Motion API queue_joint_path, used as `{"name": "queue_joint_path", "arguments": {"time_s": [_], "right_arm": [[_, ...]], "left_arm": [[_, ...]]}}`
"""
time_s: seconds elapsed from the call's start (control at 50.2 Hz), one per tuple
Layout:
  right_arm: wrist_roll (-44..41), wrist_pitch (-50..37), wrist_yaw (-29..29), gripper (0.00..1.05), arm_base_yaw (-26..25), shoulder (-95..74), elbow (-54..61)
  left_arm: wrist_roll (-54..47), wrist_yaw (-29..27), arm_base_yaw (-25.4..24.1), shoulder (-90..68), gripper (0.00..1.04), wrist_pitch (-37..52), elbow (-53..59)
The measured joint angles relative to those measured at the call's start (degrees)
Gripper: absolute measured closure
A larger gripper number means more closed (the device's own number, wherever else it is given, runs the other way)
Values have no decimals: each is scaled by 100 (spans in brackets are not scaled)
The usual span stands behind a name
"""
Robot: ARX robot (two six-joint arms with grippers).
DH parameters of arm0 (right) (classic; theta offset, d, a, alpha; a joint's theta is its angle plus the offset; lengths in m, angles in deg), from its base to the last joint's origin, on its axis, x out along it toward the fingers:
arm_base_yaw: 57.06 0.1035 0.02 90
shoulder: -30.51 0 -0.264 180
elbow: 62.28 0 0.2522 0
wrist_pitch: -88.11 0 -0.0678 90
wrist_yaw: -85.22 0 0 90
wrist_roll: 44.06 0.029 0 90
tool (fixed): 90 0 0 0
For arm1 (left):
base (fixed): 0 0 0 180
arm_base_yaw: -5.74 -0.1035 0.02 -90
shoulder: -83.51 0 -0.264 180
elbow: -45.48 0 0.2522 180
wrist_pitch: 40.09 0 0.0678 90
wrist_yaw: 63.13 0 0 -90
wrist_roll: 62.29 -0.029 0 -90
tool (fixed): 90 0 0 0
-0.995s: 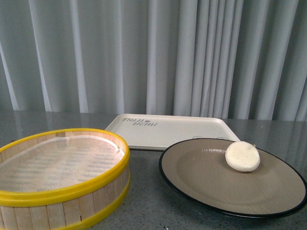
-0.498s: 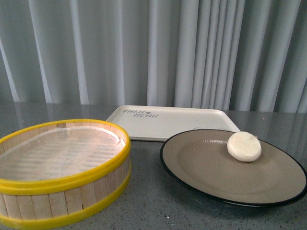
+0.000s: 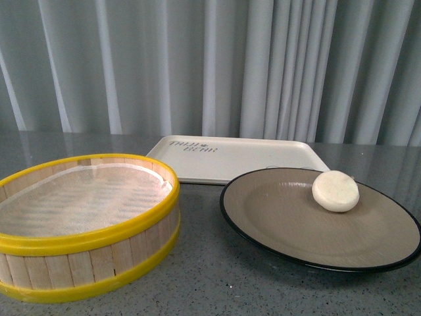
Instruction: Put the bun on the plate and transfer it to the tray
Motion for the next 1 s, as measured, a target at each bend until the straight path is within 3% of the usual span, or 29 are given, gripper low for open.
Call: {"name": "queue_joint_path", "arguments": {"time_s": [0.219,0.338,0.498,0.776,0.995], "right_arm": [[0,0,0,9,0,0,0],[0,0,0,9,0,-2,0],[0,0,0,9,0,-2,0],[0,0,0,9,0,0,0],[0,0,0,9,0,0,0]], "left_arm": [[0,0,0,247,101,-247,0],[-7,2,0,1045,101,-1209,-2],[-11,2,0,1224,101,-1266,-2],[-13,2,0,1226,49,-1266,-2],[-13,2,0,1226,15,-1266,-2]]}}
